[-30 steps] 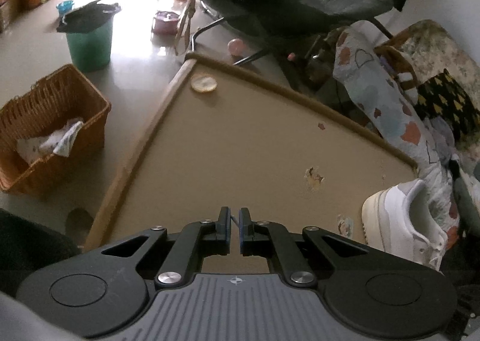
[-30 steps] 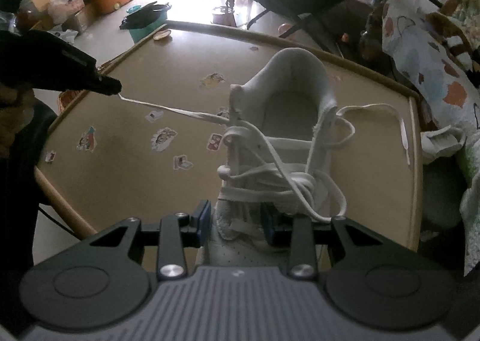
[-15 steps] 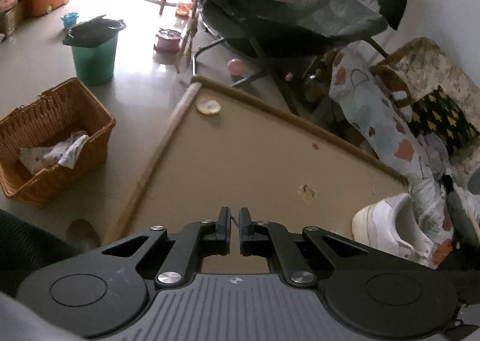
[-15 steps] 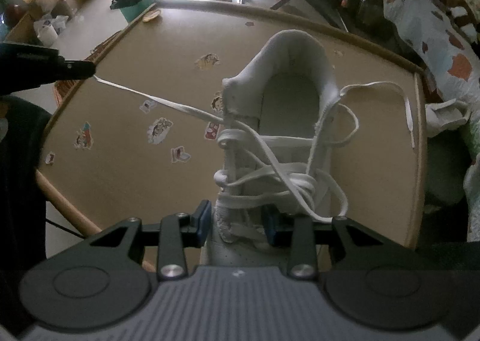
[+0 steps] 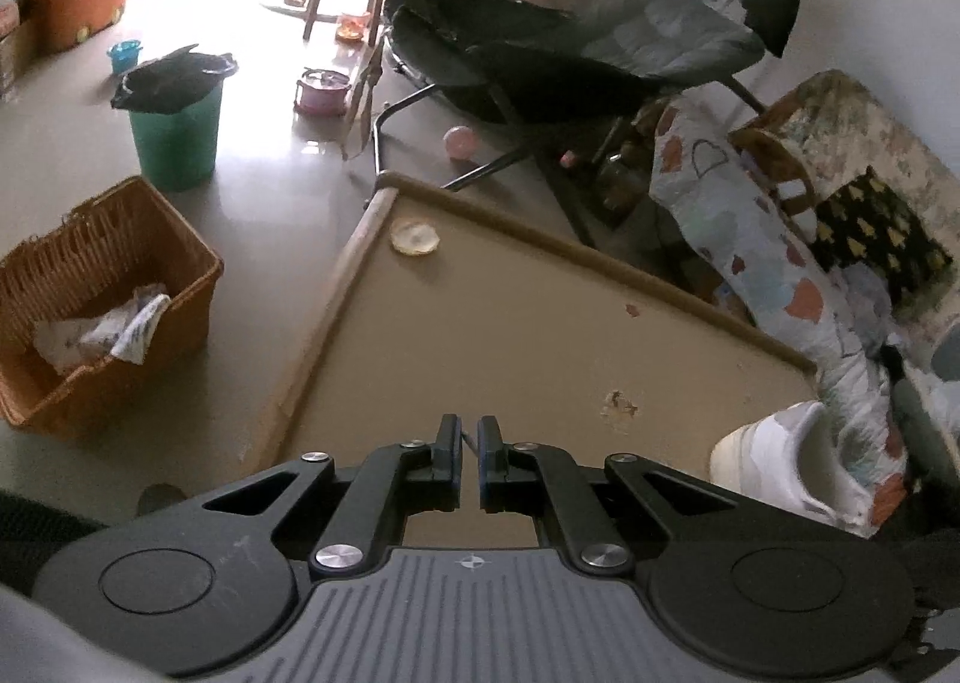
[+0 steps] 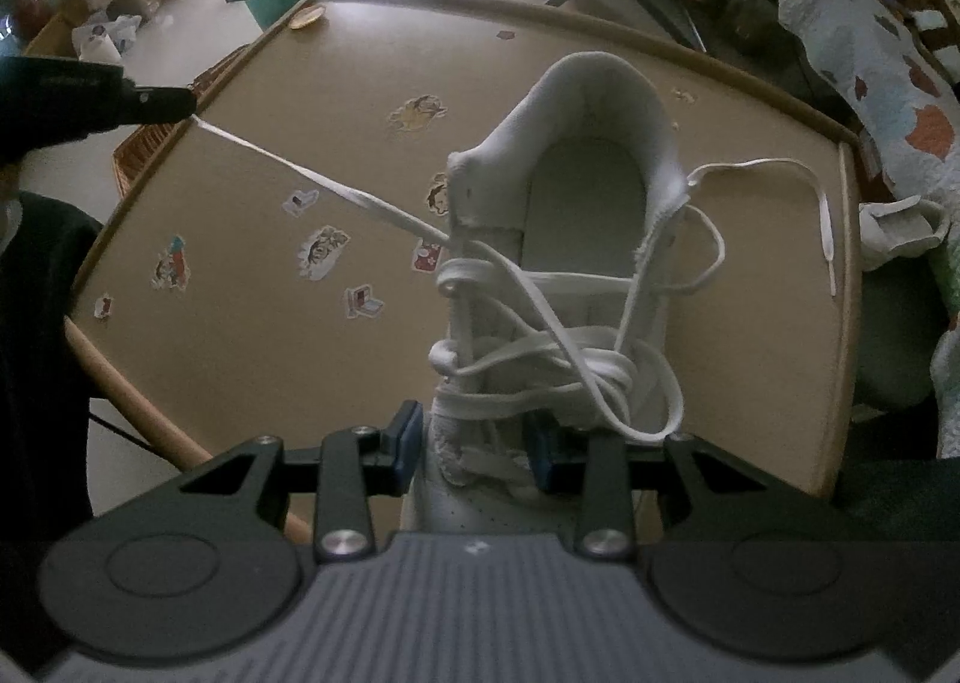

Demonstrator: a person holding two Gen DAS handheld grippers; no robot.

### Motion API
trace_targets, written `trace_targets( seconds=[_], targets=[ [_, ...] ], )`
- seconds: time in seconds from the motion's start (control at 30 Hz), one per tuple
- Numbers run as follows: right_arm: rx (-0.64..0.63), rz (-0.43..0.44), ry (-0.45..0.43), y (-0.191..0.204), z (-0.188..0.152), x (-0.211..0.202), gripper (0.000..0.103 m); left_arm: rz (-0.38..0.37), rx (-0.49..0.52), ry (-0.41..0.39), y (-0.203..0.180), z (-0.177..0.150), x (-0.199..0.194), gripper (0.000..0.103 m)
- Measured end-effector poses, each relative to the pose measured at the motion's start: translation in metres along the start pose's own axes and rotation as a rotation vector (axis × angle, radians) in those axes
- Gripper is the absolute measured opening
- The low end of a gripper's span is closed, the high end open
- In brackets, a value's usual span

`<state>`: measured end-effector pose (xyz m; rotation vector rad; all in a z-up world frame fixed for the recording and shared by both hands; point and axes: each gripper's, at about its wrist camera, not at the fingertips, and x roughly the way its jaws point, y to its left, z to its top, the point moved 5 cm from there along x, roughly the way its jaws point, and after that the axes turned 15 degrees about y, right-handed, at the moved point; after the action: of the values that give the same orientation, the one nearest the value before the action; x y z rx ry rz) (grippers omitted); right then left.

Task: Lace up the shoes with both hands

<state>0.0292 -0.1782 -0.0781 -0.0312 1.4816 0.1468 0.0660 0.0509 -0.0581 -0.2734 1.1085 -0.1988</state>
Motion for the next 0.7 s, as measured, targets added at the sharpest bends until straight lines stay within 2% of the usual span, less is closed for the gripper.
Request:
trace_targets(
  seconds=[0.37,0.43,0.5,0.6,0.7],
  targets=[
    [-0.03,-0.003,-0.031,0.002,-0.003,0.0,0.036,0.082,-0.027,0.016,0.023,0.019,0.009,0.008],
    [-0.036,-0.003,-0.035,0.002,-0.003,0.0,0.036,0.122,-0.016,0.017,0.025,0.022,0.01,0.002],
    [-0.041,-0.003,-0.038,0.003,-0.004,0.0,0.037,0.18,-0.01,0.015,0.031,0.025,0.01,0.002],
    [-0.049,-0.004,-0.043,0.003,-0.004,0.0,0.037,0.133,-0.075,0.01,0.044,0.031,0.006,0.002],
    [-0.057,-0.004,-0.048,0.004,-0.004,0.0,0.041,0.11,-0.091,0.007,0.047,0.034,0.0,0.003]
  ],
)
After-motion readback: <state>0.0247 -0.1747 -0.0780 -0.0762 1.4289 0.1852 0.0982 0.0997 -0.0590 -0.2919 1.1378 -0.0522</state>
